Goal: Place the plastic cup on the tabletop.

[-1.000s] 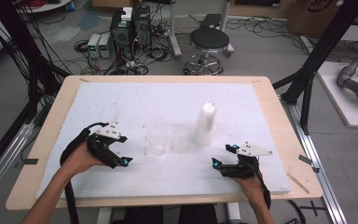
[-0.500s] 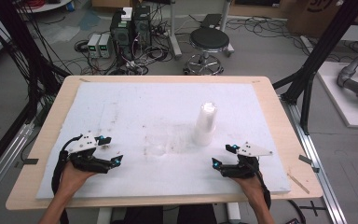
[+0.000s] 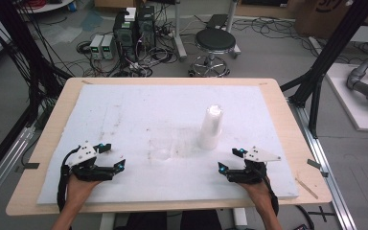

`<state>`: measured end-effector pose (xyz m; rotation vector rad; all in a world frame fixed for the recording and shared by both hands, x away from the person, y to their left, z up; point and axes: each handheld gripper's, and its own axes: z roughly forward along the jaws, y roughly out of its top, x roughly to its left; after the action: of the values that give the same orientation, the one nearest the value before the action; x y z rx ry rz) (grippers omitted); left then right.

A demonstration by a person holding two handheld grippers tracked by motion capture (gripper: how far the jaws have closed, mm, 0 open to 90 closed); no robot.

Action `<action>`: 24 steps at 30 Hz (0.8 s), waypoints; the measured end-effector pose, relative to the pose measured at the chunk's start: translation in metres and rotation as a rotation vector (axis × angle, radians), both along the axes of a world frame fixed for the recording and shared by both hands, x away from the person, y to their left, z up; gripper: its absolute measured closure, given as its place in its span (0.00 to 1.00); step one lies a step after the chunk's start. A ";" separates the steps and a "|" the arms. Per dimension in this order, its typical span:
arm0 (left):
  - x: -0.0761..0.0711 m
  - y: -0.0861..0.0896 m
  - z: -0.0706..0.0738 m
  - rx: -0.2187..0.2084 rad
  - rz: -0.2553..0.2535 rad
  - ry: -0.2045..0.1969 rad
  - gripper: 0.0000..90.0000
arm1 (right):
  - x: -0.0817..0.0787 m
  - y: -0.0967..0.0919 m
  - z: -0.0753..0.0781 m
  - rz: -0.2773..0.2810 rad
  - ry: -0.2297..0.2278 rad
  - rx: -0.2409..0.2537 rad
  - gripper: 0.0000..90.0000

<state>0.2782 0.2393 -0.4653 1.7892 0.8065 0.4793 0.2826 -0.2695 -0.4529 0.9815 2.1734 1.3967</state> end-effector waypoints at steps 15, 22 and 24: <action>-0.001 0.001 -0.001 -0.018 0.008 -0.010 0.17 | -0.002 -0.003 0.000 -0.010 -0.018 0.018 0.21; -0.001 0.000 0.000 -0.004 0.002 -0.011 0.17 | -0.002 -0.004 0.000 -0.014 -0.023 0.032 0.21; -0.002 0.000 -0.001 -0.006 0.003 -0.014 0.17 | -0.003 -0.004 0.000 -0.016 -0.020 0.035 0.21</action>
<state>0.2766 0.2395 -0.4658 1.7776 0.8006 0.4902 0.2797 -0.2737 -0.4529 0.9911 2.1293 1.4354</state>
